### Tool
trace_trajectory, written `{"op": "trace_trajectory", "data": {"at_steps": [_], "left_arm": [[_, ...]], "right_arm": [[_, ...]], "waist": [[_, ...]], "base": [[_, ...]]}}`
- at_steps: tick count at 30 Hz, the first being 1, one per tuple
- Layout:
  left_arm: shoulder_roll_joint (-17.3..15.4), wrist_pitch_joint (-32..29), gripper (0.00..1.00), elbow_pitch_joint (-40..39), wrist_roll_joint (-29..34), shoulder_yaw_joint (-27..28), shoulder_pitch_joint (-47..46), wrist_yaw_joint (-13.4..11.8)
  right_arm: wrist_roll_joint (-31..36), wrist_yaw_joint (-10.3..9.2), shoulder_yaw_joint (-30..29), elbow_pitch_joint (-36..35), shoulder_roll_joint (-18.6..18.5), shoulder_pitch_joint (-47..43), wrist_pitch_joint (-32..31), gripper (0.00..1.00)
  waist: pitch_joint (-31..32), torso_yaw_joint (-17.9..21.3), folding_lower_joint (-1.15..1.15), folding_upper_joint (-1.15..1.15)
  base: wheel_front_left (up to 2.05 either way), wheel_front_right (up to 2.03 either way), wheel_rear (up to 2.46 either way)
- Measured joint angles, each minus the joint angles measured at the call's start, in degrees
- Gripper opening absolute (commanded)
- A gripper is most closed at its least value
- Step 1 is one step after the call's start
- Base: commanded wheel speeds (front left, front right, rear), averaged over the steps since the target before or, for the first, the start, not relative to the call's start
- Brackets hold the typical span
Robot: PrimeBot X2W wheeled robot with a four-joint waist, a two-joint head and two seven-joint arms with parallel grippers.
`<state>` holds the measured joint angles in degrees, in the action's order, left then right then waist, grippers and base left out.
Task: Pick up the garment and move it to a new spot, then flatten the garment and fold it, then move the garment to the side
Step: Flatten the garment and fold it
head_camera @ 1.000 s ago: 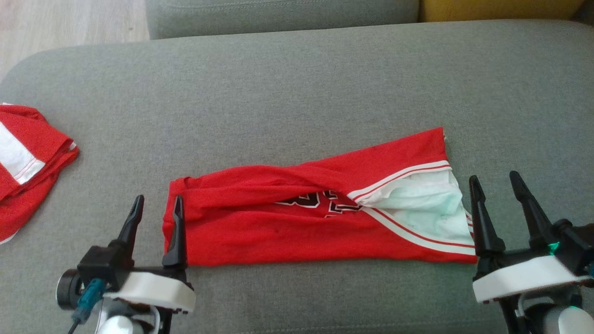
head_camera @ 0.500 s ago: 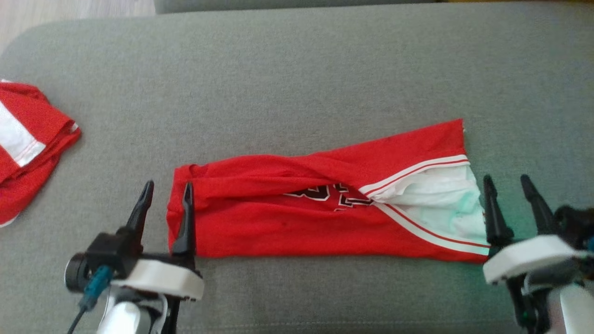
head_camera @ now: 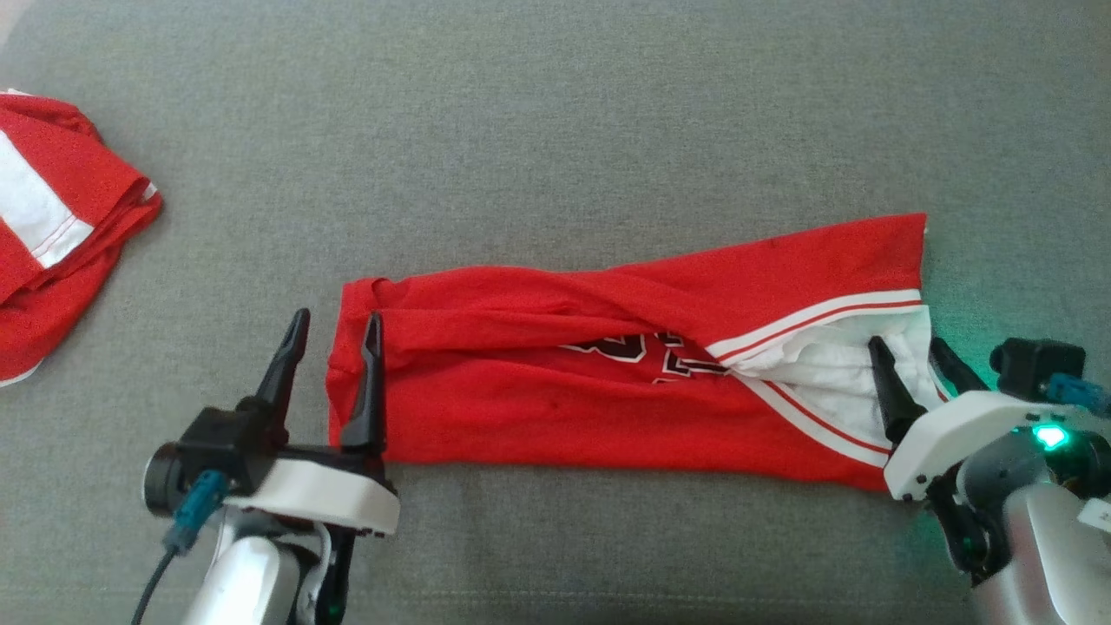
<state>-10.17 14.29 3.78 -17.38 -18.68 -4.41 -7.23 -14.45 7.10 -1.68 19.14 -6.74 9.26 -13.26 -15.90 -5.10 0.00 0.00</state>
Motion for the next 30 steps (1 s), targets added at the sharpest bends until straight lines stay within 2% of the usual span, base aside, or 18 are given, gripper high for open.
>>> {"op": "trace_trajectory", "data": {"at_steps": [1,2,3,7,13,17,22,27,30], "left_arm": [[0.0,0.0,1.00,0.0,0.0,0.2,-0.1,0.0],[0.0,0.0,1.00,0.1,0.0,0.5,-0.4,0.0],[0.0,0.0,1.00,0.1,0.0,0.7,-0.6,0.1],[0.1,0.0,1.00,0.0,0.2,1.2,-0.9,0.2],[0.3,0.0,1.00,-0.8,0.6,2.3,-0.8,0.2],[0.4,0.0,1.00,-1.1,0.7,2.7,-0.7,0.5],[0.6,0.0,1.00,-1.3,1.0,2.9,-0.7,0.8],[0.7,0.0,1.00,-1.3,1.2,3.2,-0.7,1.2],[1.0,0.0,1.00,-1.3,1.2,3.5,-0.6,1.2]], "right_arm": [[-0.4,0.00,0.4,-0.3,-0.3,0.0,-0.5,1.00],[-0.9,0.00,0.8,-0.6,-0.6,0.0,-1.0,0.39],[-1.3,-0.01,1.3,-1.0,-0.8,0.0,-1.7,0.00],[-2.4,0.00,3.3,-3.2,-0.7,-0.7,-3.1,0.00],[-2.6,0.00,2.6,-5.7,-0.7,-2.9,-3.1,0.00],[-2.6,0.01,-1.0,-7.6,-1.5,-3.1,-2.9,0.00],[-1.6,0.01,-8.5,-10.0,-4.7,-3.6,-3.5,0.00],[-0.9,0.01,-13.6,-11.6,-6.3,-6.0,-4.5,0.00],[-0.5,0.01,-14.5,-13.7,-6.6,-6.8,-5.0,0.00]], "waist": [[-0.1,0.1,0.00,0.00],[-0.1,0.2,0.00,0.00],[-0.1,0.4,0.00,0.00],[0.1,1.1,0.00,0.00],[0.7,2.7,0.00,0.00],[0.8,3.9,0.00,0.00],[0.8,4.8,0.00,0.00],[1.0,5.1,0.00,0.00],[1.4,5.5,0.00,0.00]], "base": [[0.00,0.00,0.00],[0.00,0.00,0.00],[0.00,0.00,0.00],[0.00,0.00,0.00],[0.00,0.00,0.00],[0.00,0.00,0.00],[0.00,0.00,0.00],[0.00,0.00,0.00],[0.00,0.00,0.00]]}}
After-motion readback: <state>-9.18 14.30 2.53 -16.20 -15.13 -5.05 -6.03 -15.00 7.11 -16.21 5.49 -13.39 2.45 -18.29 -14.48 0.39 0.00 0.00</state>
